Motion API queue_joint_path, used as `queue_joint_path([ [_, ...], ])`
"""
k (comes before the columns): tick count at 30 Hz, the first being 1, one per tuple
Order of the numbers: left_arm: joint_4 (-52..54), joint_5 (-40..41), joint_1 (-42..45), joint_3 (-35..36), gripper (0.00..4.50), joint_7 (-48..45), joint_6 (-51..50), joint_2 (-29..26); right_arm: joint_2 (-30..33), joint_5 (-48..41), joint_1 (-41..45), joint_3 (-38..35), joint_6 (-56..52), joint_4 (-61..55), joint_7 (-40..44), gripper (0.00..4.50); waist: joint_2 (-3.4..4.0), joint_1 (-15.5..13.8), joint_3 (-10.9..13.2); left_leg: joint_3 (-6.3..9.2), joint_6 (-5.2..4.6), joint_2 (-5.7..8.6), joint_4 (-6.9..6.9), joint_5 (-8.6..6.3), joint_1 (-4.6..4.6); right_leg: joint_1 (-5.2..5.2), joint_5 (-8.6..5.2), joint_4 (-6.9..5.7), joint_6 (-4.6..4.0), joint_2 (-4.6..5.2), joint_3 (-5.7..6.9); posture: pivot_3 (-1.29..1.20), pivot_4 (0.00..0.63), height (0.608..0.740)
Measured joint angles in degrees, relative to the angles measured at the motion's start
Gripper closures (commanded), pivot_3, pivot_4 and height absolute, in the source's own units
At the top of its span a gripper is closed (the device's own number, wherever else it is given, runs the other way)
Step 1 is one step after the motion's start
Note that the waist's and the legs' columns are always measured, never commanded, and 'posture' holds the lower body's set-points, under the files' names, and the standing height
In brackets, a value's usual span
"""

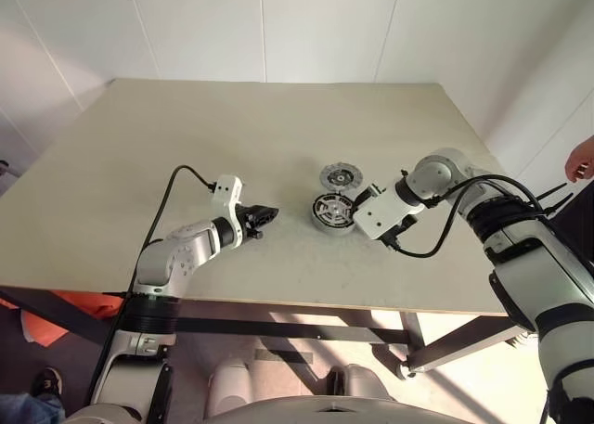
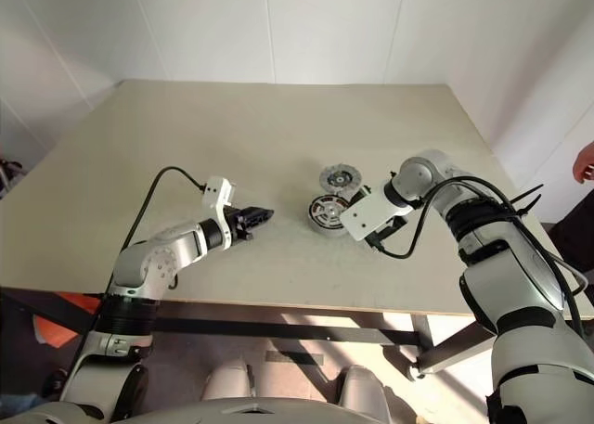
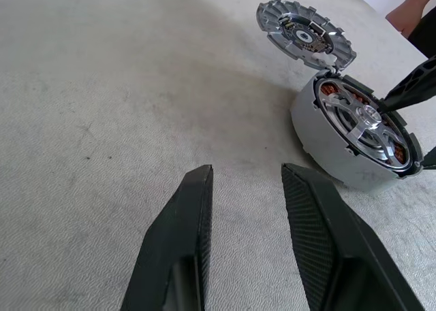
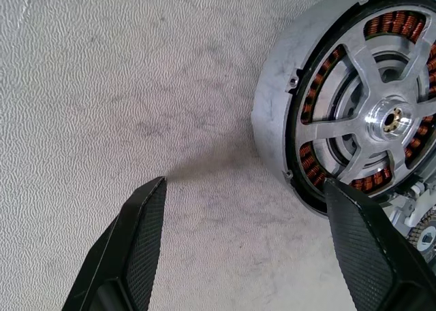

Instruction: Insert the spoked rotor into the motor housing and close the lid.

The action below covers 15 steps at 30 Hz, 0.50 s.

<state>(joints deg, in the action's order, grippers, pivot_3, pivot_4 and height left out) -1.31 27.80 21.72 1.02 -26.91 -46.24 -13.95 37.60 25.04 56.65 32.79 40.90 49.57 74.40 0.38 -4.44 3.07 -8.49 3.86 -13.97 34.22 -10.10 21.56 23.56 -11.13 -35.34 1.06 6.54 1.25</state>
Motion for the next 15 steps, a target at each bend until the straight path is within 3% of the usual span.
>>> queue_joint_path([
  [11, 0.08, 0.03, -0.04, 1.03, 2.77, 0.25, -0.45, -0.12, -0.94, -0.20, -0.12, -0.04, 0.42, -1.36, 0.09, 0.43, 0.00, 0.58, 0.00, 0.00, -0.01, -0.01, 0.00, -0.01, 0.07, 0.11, 0.00, -0.01, 0.00, -0.01, -0.01, 0.00, 0.000, 0.740],
  [15, 0.03, 0.02, -0.02, 1.03, 2.77, 0.22, -0.51, -0.13, -1.62, -0.52, -0.16, -0.17, -0.20, -3.42, 0.52, 1.31, 0.00, 0.72, 0.00, -0.01, -0.01, -0.02, 0.00, 0.00, 0.24, 0.34, 0.00, -0.05, -0.01, -0.02, -0.02, 0.00, 0.000, 0.740],
])
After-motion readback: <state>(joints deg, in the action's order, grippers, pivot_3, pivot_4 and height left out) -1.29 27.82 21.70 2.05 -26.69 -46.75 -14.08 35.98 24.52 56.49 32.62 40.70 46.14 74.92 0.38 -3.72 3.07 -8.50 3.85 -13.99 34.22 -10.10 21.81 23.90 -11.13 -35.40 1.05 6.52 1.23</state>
